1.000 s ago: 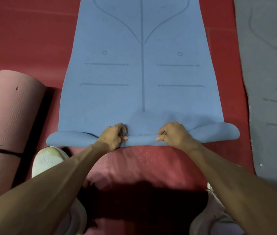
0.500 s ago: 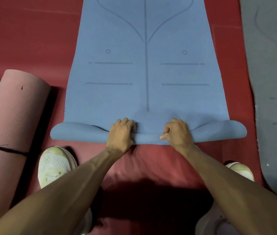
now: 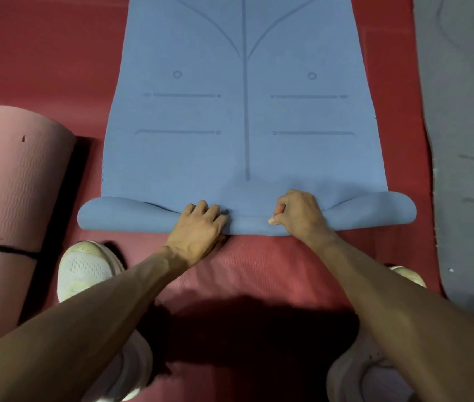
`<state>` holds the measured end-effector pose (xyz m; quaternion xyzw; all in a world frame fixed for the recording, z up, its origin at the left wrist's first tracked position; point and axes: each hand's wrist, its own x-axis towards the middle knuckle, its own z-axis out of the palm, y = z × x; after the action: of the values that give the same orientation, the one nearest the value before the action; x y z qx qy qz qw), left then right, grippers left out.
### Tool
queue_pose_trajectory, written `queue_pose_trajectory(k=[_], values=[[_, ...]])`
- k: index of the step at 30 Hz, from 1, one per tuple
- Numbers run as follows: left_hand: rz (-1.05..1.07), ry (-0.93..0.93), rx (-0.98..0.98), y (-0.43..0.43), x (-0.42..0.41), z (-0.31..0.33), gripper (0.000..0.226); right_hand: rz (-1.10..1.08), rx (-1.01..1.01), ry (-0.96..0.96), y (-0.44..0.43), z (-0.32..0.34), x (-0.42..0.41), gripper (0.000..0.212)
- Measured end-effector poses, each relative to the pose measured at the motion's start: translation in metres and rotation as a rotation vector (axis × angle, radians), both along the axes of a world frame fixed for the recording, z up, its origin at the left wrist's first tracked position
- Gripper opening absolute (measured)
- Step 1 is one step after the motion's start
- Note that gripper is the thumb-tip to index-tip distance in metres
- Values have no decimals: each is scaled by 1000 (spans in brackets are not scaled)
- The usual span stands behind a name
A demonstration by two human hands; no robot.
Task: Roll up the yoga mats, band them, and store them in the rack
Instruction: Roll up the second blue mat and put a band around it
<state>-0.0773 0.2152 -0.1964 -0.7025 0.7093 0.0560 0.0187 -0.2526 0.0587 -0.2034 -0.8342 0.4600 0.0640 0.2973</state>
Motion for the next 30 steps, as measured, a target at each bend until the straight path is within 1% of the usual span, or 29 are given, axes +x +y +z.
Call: queue_pose_trajectory(k=[1,3,5,7,9,11,13,16,17,19,21,24,26,28,30], values=[[11,30,41,-3,1,3,27,32,-30,-6,0,0,-2,17],[76,106,148,-10,4,7,38,110,-143,-58,4,0,-8,13],[159,170,244,-18,8,11,40,169,-334,-153,14,-1,-15,9],[224,241,263,-24,10,13,40,225,-483,-210,21,1,-22,15],[251,283,272,-28,12,14,40,318,-528,-206,23,2,-32,23],[270,329,293,-32,15,13,36,383,-516,-171,24,1,-41,35],[291,393,293,-36,17,13,30,355,-483,-164,24,-3,-41,39],[347,474,273,-39,17,12,28,281,-413,-234,17,-4,-32,23],[369,476,254,-38,17,12,29,285,-388,-234,12,-2,-29,21],[374,406,199,-37,16,10,30,315,-319,-171,1,2,-24,20],[374,360,133,-34,17,9,31,349,-217,-56,-10,7,-18,18],[396,422,101,-30,22,12,36,367,-48,89,-30,10,-4,20],[319,406,126,-23,25,14,43,353,40,117,-40,8,5,23],[271,409,109,-16,28,12,48,330,21,70,-41,6,10,19],[306,433,80,-16,30,8,48,336,-130,3,-36,3,11,15]])
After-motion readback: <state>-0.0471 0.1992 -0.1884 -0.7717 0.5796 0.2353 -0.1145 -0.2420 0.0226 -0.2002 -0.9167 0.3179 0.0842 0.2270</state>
